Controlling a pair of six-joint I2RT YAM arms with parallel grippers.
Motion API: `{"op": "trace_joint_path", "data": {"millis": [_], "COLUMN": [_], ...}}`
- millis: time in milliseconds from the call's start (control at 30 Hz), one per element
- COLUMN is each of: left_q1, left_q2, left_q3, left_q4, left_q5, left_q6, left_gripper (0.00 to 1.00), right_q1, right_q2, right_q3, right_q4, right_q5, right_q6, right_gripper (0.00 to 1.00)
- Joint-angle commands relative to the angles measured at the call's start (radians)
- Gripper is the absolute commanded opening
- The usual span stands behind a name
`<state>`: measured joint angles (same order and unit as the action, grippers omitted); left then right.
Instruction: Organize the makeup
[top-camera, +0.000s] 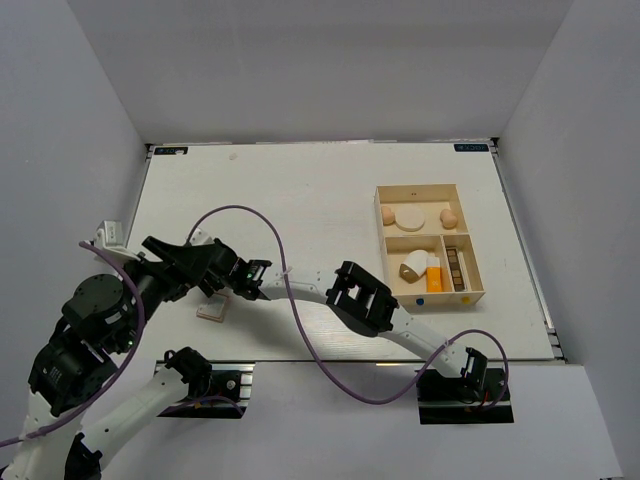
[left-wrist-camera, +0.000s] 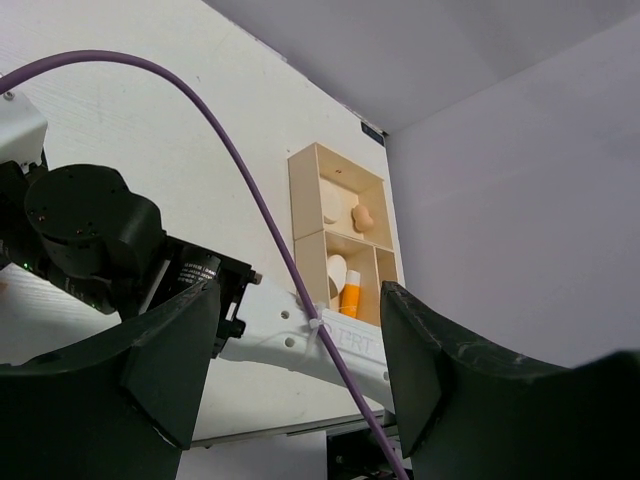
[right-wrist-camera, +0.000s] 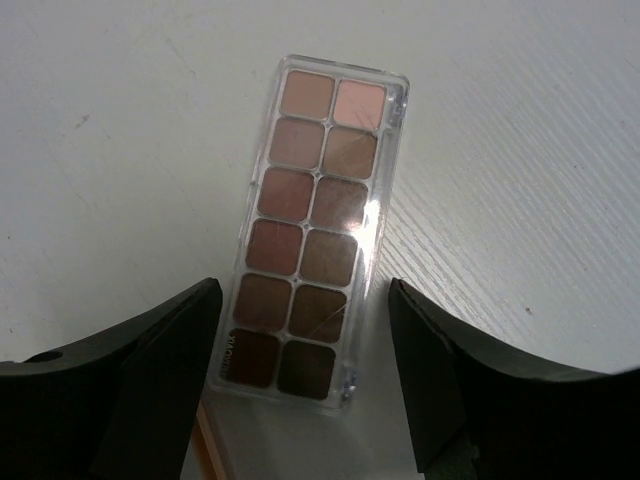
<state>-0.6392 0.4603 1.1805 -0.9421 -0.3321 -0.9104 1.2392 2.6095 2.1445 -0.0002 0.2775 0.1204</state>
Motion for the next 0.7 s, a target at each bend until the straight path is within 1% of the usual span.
{"op": "trace_joint_path", "data": {"millis": [0, 67, 100, 133, 267, 300, 367, 400, 467, 500, 533, 567, 667], "left_q1": [-0.005, -0.005, -0.005, -0.005, -0.005, -0.005, -0.005, -0.005, -0.005, -0.005, -0.005, -0.005, -0.005], "left_q2": [-0.009, -0.011, -0.014, -0.012, -0.015, -0.014, -0.014, -0.014, -0.015, -0.014, -0.014, -0.014, -0.008], "left_q3": [-0.013, -0.013, -0.015, -0.015, -0.022, -0.028, -0.035, -0.041, -0.056, -0.062, -0.073, -0.079, -0.105], "left_q4": [-0.009, -0.011, -0.012, -0.012, -0.003, 0.0, 0.008, 0.017, 0.028, 0.038, 0.046, 0.052, 0.08], "left_q5": [-0.007, -0.012, -0.016, -0.016, -0.019, -0.018, -0.013, -0.01, -0.007, -0.007, -0.005, -0.005, -0.002], "left_q6": [-0.008, -0.01, -0.013, -0.013, -0.015, -0.016, -0.018, -0.019, -0.019, -0.019, -0.018, -0.019, -0.022], "left_gripper": [0.75, 0.75, 0.75, 0.75, 0.75, 0.75, 0.75, 0.74, 0.74, 0.74, 0.74, 0.74, 0.73], "right_q1": [0.002, 0.003, 0.002, 0.002, -0.015, -0.029, -0.04, -0.046, -0.078, -0.092, -0.107, -0.122, -0.173], "right_q2": [0.029, 0.032, 0.031, 0.03, 0.015, 0.008, -0.024, -0.04, -0.1, -0.121, -0.143, -0.187, -0.287], "right_q3": [-0.02, -0.028, -0.031, -0.031, -0.032, -0.034, -0.038, -0.046, -0.058, -0.073, -0.086, -0.098, -0.178], "right_q4": [0.028, 0.025, 0.023, 0.022, 0.002, 0.002, -0.035, -0.041, -0.05, -0.057, -0.06, -0.066, -0.089], "right_q5": [-0.011, -0.015, -0.027, -0.037, -0.105, -0.119, -0.159, -0.211, -0.266, -0.302, -0.31, -0.333, -0.374], "right_q6": [-0.001, -0.001, 0.002, 0.001, 0.01, 0.01, 0.009, 0.002, -0.011, -0.014, -0.019, -0.027, -0.033], "right_gripper": [0.72, 0.65, 0.57, 0.54, 0.43, 0.39, 0.35, 0.3, 0.22, 0.09, 0.03, 0.0, 0.0]}}
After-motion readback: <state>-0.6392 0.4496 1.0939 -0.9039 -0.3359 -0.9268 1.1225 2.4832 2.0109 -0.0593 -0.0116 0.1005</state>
